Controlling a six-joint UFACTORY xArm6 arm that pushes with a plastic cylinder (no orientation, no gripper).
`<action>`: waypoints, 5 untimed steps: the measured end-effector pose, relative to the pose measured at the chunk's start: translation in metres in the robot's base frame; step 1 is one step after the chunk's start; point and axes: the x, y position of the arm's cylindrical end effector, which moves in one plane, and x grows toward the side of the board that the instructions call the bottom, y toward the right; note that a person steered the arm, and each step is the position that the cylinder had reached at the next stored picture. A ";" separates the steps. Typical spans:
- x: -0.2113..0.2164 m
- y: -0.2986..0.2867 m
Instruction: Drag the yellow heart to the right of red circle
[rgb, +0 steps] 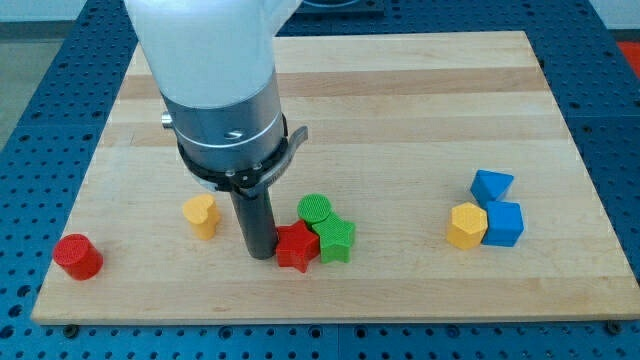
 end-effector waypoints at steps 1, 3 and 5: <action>-0.018 0.000; -0.065 -0.030; -0.031 -0.100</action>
